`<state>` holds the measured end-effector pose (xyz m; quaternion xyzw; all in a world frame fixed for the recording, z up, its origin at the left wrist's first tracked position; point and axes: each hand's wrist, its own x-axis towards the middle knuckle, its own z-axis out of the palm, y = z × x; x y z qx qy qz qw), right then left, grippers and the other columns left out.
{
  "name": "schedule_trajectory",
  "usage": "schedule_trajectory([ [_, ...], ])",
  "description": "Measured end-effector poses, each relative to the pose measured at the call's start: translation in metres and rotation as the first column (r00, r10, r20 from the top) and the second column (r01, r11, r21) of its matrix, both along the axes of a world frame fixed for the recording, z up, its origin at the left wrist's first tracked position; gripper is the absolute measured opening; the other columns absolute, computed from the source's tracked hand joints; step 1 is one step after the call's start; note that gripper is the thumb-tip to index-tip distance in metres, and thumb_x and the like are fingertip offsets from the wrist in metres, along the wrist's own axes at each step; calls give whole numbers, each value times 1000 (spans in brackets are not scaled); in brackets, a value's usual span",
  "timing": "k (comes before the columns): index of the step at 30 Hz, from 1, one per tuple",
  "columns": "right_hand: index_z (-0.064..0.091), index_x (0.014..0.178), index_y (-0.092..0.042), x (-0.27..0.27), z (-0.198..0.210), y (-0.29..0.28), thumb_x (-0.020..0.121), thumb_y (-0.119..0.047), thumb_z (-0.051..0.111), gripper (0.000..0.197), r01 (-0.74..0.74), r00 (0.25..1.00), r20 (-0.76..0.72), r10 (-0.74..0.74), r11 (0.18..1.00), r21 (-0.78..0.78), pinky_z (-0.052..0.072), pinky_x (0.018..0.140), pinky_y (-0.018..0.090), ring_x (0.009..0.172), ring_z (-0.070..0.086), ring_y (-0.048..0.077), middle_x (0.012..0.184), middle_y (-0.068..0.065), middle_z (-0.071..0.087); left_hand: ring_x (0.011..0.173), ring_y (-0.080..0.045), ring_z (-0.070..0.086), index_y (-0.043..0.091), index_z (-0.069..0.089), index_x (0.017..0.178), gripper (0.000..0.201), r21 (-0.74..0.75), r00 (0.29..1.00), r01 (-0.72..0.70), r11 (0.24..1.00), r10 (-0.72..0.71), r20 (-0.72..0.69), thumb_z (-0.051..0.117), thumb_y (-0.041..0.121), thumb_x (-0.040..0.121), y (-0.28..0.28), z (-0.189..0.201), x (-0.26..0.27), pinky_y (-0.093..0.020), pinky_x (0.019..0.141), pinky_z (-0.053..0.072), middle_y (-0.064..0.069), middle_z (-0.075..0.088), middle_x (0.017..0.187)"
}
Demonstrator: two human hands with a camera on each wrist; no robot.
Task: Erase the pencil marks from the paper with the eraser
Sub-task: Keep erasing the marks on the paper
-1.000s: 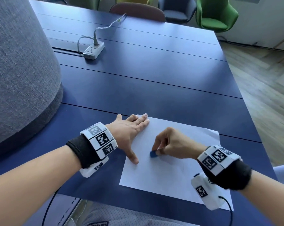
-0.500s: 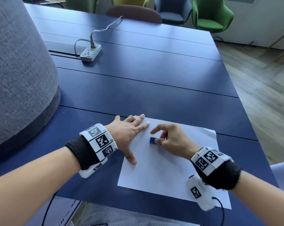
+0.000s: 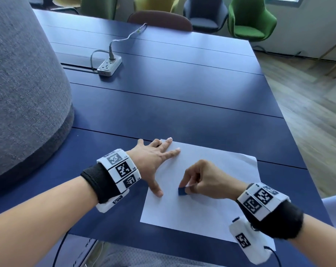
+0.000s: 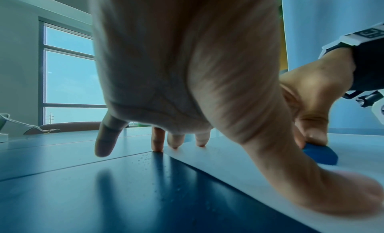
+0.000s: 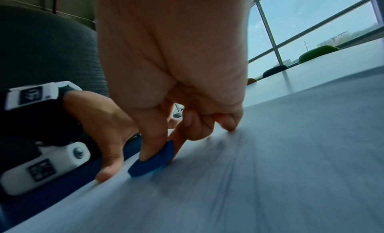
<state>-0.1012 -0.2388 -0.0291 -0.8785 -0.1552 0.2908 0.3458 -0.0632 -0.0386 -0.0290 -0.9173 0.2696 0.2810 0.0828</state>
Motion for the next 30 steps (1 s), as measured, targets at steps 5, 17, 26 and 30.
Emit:
schedule_trajectory([
  [5,76,78,-18,9,-3,2,76,-4,69,16,192,969,147,-198,980,58,36,48,9,45,50,-1,54,-9,59,148,-21,-8,40,-15,151,137,11,1000,-1,1000,1,5,76,75,55,0,-3,2,-62,110,15,2,-24,160],
  [17,76,79,-20,-9,-4,2,74,-3,68,20,-141,989,43,142,990,-17,46,58,20,59,54,4,69,1,66,148,-23,-11,40,-16,151,138,0,1000,-22,1000,22,-13,78,72,55,1,-3,1,-63,111,12,2,-25,160],
  [26,75,79,-20,-15,1,4,73,0,65,23,-242,970,7,243,969,-56,51,66,26,63,58,7,74,0,68,148,-22,-10,39,-16,151,138,-7,1000,-19,1000,19,-11,78,72,55,1,-3,1,-65,110,12,1,-24,160],
  [30,76,80,-22,-13,2,13,73,-1,66,24,-210,972,92,215,975,-67,49,64,24,61,54,5,69,-4,64,148,-23,-10,38,-16,152,138,2,1000,-13,1000,13,-4,78,71,56,0,-2,0,-64,111,12,1,-24,160],
])
